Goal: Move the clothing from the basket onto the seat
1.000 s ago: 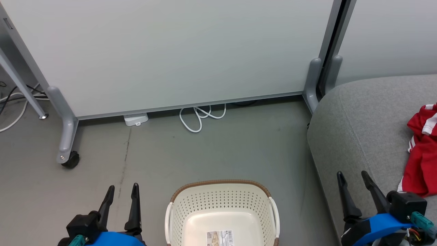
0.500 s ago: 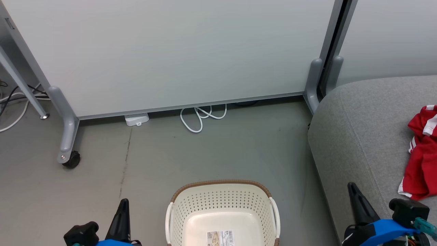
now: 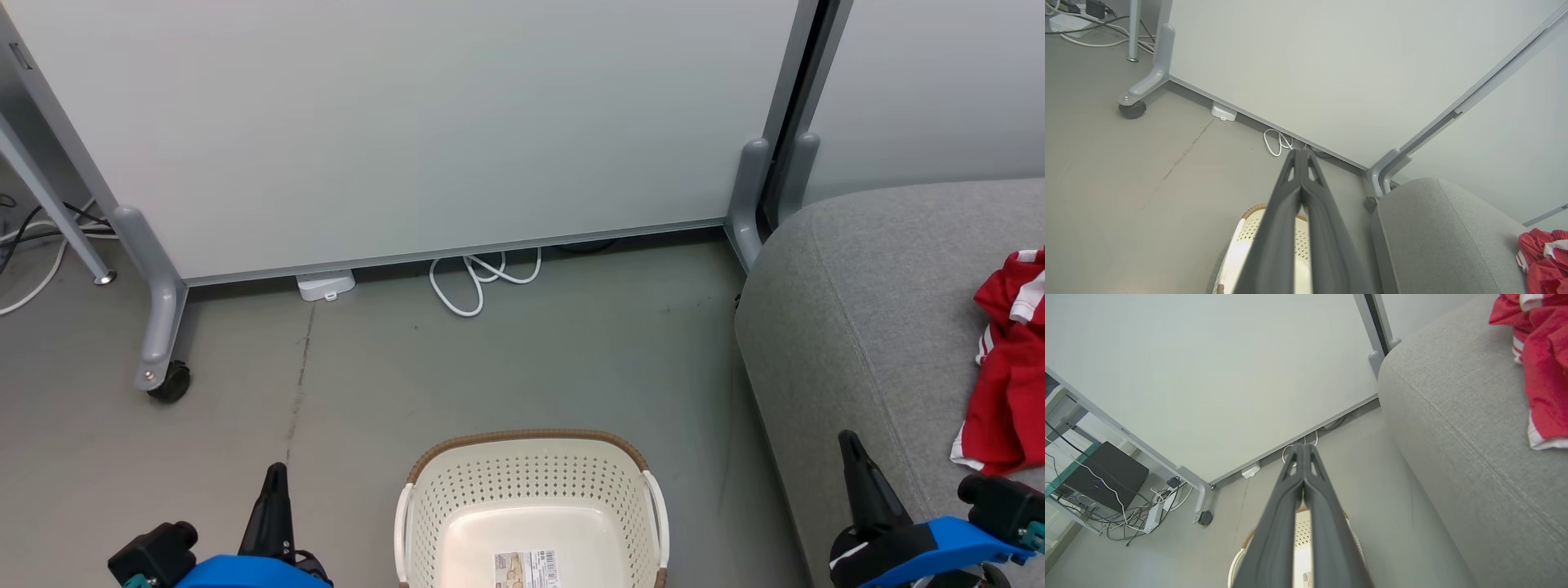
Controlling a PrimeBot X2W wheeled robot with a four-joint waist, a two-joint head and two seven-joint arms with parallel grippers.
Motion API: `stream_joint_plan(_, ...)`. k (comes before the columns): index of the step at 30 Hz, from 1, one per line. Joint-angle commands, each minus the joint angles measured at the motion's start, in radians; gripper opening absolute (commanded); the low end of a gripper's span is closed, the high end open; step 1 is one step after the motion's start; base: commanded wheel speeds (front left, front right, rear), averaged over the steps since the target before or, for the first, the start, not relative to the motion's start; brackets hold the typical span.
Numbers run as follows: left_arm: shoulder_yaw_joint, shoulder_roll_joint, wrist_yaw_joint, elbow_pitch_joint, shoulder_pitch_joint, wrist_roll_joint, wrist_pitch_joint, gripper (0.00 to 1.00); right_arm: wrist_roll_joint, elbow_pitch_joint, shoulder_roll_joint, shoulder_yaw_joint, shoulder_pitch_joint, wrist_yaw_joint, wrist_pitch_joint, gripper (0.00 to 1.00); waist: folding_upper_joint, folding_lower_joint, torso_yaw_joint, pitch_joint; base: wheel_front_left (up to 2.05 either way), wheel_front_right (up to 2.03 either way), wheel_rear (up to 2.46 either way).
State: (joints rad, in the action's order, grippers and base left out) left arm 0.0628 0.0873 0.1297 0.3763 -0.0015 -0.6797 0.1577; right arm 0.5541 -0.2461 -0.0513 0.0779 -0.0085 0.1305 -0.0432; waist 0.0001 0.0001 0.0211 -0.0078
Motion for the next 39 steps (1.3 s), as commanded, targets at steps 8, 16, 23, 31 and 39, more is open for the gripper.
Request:
stream_joint_plan(8,-0.030,-0.003,0.000,-0.032,-0.042,-0.123,-0.034,0.00,0.141,0.015,-0.001,0.007,-0.039,0.000,0.022,0.00,-0.0001,-0.0001,-0.002,0.001,0.00,0.00,0.00)
stream_joint_plan(16,-0.048,-0.007,0.001,-0.045,-0.051,-0.223,-0.063,0.00,0.254,0.014,-0.001,0.011,-0.049,0.000,0.039,0.00,-0.0001,-0.0001,-0.003,0.002,0.00,0.00,0.00)
stream_joint_plan(23,-0.064,-0.010,0.001,-0.056,-0.059,-0.303,-0.087,0.00,0.345,0.013,-0.001,0.014,-0.054,0.000,0.052,0.00,-0.0001,-0.0001,-0.005,0.002,0.00,0.00,0.00)
stream_joint_plan(31,-0.079,-0.013,0.001,-0.067,-0.066,-0.388,-0.113,0.00,0.441,0.012,-0.001,0.017,-0.062,0.000,0.067,0.00,-0.0001,-0.0001,-0.006,0.003,0.00,0.00,0.00)
stream_joint_plan(39,-0.094,-0.017,0.001,-0.077,-0.074,-0.466,-0.136,0.00,0.531,0.010,0.000,0.020,-0.068,0.000,0.080,0.00,-0.0001,-0.0001,-0.008,0.004,0.00,0.00,0.00)
